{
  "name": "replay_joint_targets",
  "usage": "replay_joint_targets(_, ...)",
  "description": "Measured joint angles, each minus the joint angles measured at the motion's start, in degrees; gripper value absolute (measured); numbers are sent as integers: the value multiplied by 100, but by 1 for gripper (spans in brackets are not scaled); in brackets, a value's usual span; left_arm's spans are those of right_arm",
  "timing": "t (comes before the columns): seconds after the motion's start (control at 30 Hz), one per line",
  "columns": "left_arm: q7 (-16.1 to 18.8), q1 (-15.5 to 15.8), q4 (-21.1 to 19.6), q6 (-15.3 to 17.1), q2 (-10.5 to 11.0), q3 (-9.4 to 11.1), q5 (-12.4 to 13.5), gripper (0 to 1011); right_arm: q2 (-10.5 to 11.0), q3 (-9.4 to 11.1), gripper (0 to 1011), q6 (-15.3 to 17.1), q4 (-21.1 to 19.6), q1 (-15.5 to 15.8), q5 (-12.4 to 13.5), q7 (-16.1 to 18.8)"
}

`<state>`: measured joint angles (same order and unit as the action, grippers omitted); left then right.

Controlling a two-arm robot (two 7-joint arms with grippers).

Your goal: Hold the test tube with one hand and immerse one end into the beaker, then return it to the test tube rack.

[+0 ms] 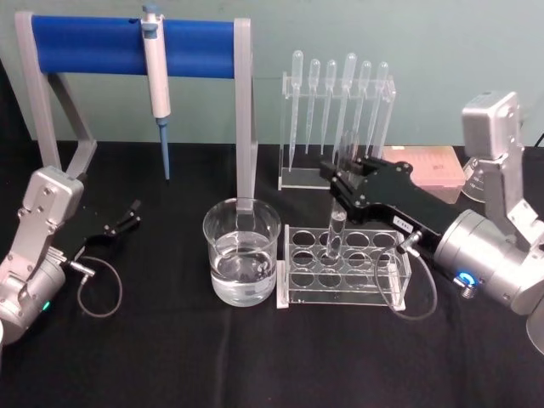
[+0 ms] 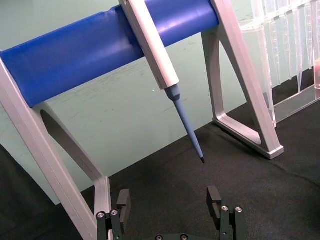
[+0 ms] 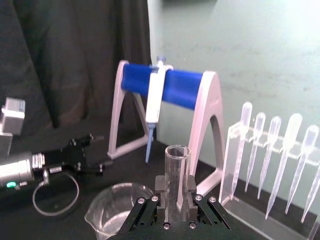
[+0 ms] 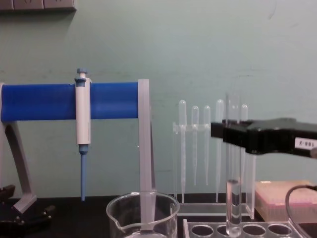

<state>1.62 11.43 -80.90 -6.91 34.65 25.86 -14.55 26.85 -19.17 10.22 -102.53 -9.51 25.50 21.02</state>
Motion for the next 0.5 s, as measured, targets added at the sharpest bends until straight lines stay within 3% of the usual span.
replay_joint_targets(0.5, 0, 0, 0, 0, 0, 0, 0, 1000, 30, 20, 225, -76, -184, 48, 10, -110)
